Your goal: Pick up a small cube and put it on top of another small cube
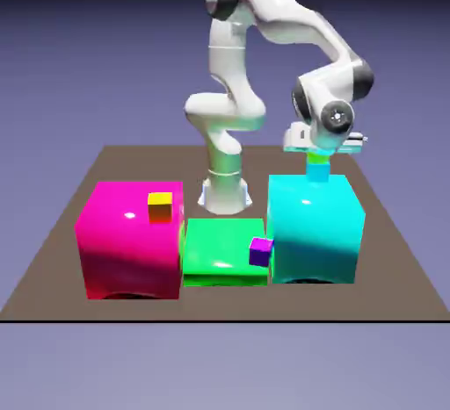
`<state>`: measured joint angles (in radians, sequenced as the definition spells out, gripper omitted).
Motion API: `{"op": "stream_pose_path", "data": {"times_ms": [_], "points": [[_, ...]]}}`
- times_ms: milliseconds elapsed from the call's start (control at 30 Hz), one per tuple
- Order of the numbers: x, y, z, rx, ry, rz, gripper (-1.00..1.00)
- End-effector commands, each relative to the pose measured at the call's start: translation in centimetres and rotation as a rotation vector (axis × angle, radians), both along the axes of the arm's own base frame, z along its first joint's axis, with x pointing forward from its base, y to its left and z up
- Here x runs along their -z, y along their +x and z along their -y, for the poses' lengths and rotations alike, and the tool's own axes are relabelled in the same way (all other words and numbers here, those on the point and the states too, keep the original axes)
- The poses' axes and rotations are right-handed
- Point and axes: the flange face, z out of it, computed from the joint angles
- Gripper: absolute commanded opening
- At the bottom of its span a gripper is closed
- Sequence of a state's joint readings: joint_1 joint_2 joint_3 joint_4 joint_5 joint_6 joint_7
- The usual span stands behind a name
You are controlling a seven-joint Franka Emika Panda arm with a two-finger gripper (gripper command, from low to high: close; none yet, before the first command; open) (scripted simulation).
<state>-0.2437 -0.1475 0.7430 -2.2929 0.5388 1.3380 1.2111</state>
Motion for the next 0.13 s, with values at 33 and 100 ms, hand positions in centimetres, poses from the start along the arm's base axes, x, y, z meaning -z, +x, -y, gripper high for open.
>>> {"op": "stream_pose_path", "data": {"times_ms": [33,100], "points": [[-2.1,1.7,0.1,0.000,0.001,0.000,1.00],[-4.0,3.2,0.4,0.001,-0.001,0.001,1.00]]}}
